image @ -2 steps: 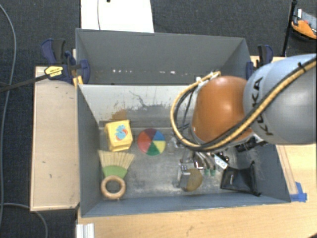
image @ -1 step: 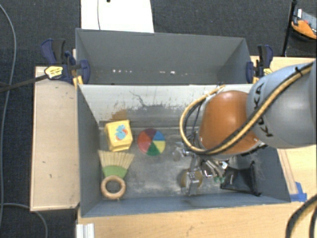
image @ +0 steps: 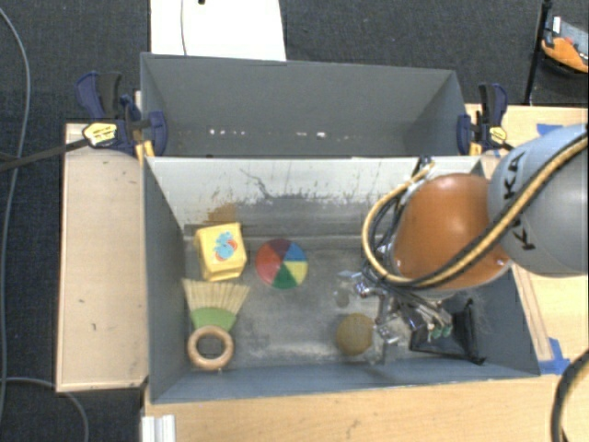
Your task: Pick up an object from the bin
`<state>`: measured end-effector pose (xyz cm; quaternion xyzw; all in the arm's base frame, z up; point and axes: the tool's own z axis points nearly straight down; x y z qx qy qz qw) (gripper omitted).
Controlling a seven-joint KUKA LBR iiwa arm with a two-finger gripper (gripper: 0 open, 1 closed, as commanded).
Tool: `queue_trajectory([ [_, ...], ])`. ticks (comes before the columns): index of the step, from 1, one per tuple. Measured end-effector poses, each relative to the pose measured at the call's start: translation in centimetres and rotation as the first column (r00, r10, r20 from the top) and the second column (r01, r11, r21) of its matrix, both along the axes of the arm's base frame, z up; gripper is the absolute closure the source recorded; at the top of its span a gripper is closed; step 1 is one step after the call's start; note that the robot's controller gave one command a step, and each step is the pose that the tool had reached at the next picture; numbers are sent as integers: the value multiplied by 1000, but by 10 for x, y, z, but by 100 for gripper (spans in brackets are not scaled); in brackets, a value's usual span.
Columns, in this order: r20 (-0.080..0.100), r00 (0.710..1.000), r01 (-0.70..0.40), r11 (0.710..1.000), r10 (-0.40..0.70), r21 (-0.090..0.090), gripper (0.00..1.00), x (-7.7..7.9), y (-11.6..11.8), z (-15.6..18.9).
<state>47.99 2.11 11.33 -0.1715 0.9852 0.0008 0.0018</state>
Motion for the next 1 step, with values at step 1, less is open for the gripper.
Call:
queue_trajectory([
  [1, 0, 993, 115, 993, -115, 0, 0, 3, -9, 1],
])
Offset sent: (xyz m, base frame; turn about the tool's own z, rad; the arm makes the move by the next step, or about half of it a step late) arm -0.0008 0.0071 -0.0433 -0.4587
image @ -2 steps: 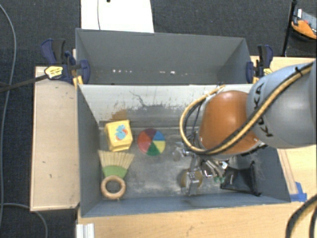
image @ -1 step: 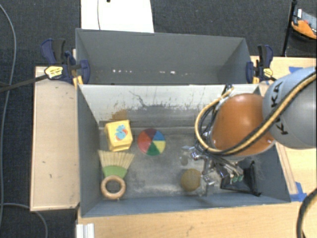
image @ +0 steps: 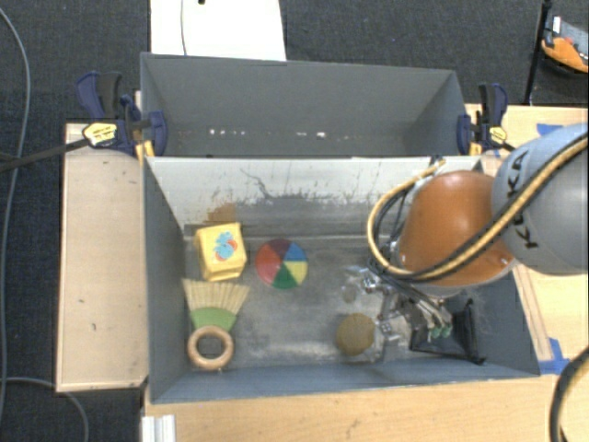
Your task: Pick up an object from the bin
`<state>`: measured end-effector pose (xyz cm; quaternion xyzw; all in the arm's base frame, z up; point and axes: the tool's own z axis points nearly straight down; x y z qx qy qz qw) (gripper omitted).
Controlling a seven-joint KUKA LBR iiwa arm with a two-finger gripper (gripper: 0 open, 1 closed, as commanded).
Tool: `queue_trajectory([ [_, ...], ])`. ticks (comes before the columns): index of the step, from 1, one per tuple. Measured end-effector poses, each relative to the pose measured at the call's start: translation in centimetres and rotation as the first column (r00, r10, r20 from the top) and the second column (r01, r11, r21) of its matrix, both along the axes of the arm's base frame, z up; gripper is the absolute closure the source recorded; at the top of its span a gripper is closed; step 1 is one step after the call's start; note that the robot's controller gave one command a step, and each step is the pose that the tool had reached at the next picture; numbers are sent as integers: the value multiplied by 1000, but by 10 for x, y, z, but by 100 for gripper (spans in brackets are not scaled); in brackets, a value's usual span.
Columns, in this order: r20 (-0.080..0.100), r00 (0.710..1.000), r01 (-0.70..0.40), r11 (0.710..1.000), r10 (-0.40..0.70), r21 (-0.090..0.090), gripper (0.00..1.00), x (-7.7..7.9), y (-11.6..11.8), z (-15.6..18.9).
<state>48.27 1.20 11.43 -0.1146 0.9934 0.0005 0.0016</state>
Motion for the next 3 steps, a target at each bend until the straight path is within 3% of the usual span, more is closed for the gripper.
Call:
queue_trajectory([
  [1, 0, 977, -213, 977, 213, 0, 0, -2, 8, -21],
  [2, 11, 934, -357, 934, 357, -3, 100, -2, 6, -40],
  [3, 11, 934, -357, 934, 357, -3, 100, -2, 6, -40],
])
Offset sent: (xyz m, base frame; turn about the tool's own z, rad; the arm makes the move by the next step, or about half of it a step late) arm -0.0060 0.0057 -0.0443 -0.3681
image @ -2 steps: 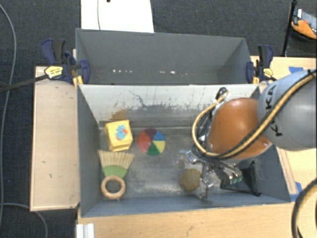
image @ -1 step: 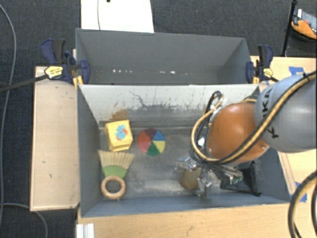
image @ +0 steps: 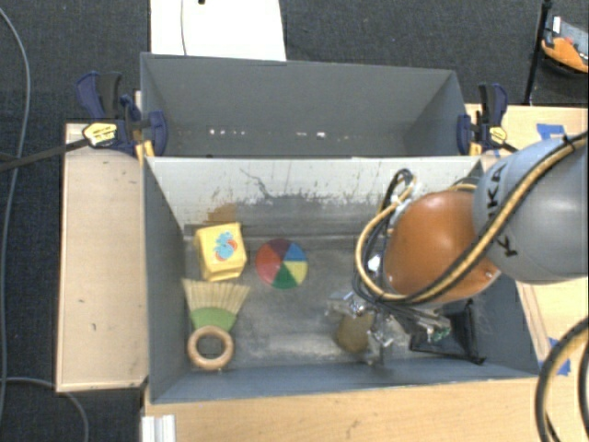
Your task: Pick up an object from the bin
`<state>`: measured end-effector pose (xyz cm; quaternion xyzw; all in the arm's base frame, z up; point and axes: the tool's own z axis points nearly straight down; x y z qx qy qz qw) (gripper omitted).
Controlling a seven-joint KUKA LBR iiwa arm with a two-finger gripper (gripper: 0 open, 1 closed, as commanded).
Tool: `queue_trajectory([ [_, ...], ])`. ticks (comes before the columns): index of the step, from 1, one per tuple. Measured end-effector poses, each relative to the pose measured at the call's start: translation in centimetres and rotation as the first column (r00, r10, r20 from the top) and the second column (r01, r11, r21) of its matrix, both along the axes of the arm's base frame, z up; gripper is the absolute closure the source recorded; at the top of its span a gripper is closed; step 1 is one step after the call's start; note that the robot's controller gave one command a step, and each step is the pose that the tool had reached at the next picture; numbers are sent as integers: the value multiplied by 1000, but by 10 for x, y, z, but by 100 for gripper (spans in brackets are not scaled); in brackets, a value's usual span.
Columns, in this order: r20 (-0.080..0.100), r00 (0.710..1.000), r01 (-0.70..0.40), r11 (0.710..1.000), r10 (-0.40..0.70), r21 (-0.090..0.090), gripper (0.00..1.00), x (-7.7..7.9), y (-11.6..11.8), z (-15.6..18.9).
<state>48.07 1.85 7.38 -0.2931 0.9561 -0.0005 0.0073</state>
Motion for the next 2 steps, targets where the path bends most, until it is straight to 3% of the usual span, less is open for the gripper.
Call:
queue_trajectory([
  [1, 1, 1000, 1, 1000, -1, 1, 100, 0, 0, 3],
  [2, -9, 1000, 1, 1000, -1, 1, 100, -3, 0, 12],
])
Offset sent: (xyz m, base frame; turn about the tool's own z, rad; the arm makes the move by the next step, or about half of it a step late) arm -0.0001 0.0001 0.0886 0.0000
